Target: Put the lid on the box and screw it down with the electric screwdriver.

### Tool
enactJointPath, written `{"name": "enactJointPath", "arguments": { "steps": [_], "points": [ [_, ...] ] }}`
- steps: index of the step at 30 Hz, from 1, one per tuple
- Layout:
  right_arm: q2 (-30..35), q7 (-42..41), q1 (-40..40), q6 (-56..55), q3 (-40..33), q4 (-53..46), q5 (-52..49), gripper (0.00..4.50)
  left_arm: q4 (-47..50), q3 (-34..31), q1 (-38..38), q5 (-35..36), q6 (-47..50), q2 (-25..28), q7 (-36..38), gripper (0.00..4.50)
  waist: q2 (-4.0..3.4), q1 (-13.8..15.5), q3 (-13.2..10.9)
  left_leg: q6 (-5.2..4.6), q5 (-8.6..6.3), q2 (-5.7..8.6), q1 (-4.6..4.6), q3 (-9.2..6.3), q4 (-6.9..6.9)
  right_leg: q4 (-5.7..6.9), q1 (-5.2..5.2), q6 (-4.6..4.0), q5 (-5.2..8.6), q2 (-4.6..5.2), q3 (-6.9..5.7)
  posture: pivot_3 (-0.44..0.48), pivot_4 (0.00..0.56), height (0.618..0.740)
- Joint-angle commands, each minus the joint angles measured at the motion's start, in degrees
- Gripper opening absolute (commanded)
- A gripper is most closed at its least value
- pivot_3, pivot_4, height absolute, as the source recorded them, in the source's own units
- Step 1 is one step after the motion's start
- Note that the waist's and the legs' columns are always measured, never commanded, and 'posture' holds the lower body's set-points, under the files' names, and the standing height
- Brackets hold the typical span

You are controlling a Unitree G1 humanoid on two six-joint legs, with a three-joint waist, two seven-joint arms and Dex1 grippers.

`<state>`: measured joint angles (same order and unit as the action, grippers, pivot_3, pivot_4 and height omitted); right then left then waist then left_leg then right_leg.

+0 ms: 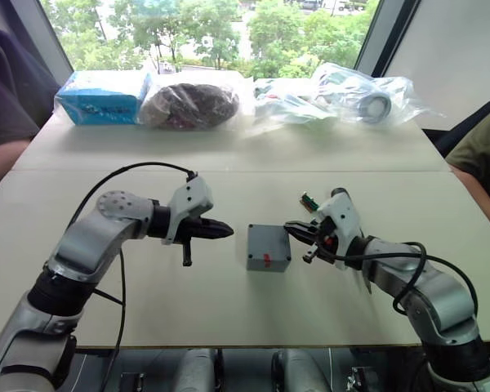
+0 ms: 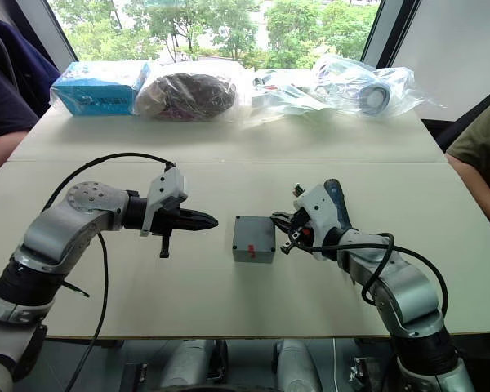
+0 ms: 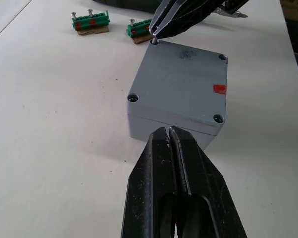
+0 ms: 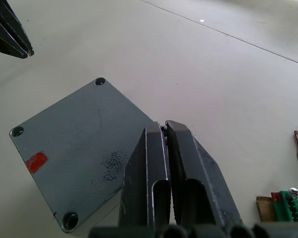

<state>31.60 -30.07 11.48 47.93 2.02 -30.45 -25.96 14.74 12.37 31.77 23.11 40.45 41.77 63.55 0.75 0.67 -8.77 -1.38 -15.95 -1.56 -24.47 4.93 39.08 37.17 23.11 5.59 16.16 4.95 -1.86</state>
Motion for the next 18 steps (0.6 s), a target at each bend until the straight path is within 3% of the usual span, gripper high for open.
{"name": "enactJointPath", "arguments": {
  "steps": [1,4,6,8,12,18],
  "points": [
    [0.14,-0.24,0.42,-1.34,-0.10,-0.30,0.42,0.31,0.96,-0.71,0.68,-0.06,-1.18,0.09,-0.08,0.00,0.00,0.01,0.00,0.00,0.00,0.00,0.00,0.00,0.00,0.00,0.00,0.00,0.00,0.00,0.00,0.000,0.150,0.740],
    [0.37,-0.41,0.59,-1.70,-0.14,0.05,0.86,1.27,0.84,-0.64,0.69,-0.16,-1.36,-0.03,-0.14,0.00,0.00,-0.01,0.00,0.00,0.00,0.00,0.00,0.00,0.00,0.00,0.00,0.00,0.00,0.00,0.00,0.000,0.150,0.740],
    [0.42,-0.47,0.84,-1.51,-0.41,0.17,0.90,2.26,0.78,-0.66,0.69,-0.17,-1.50,-0.08,-0.15,0.00,0.00,-0.01,0.00,0.00,0.00,0.00,0.00,0.00,0.00,0.00,0.00,0.00,0.00,0.00,0.00,0.000,0.150,0.740],
    [0.55,-0.43,1.01,-1.24,-0.63,0.10,0.96,2.98,0.74,-0.74,0.63,-0.09,-1.71,-0.10,-0.14,0.00,0.00,0.00,0.00,0.00,0.00,0.00,0.00,0.00,0.00,0.00,0.00,0.00,0.00,0.00,0.00,0.000,0.150,0.740],
    [0.19,-0.36,0.50,0.04,-3.60,-1.02,-1.46,2.98,0.93,-1.12,0.31,0.70,-1.94,-0.85,-0.29,0.00,0.00,0.02,0.00,0.00,0.00,0.00,0.00,0.00,0.00,0.00,0.00,0.00,0.00,0.00,0.00,0.000,0.150,0.740],
    [0.20,6.22,7.26,13.74,-18.82,-1.28,-11.63,2.98,1.21,-4.15,3.04,5.34,-0.76,-4.15,-0.31,0.00,0.00,0.06,0.00,0.01,0.01,0.00,-0.01,0.01,0.03,0.05,0.00,0.01,-0.01,0.03,0.00,0.000,0.150,0.740]
  ]
}}
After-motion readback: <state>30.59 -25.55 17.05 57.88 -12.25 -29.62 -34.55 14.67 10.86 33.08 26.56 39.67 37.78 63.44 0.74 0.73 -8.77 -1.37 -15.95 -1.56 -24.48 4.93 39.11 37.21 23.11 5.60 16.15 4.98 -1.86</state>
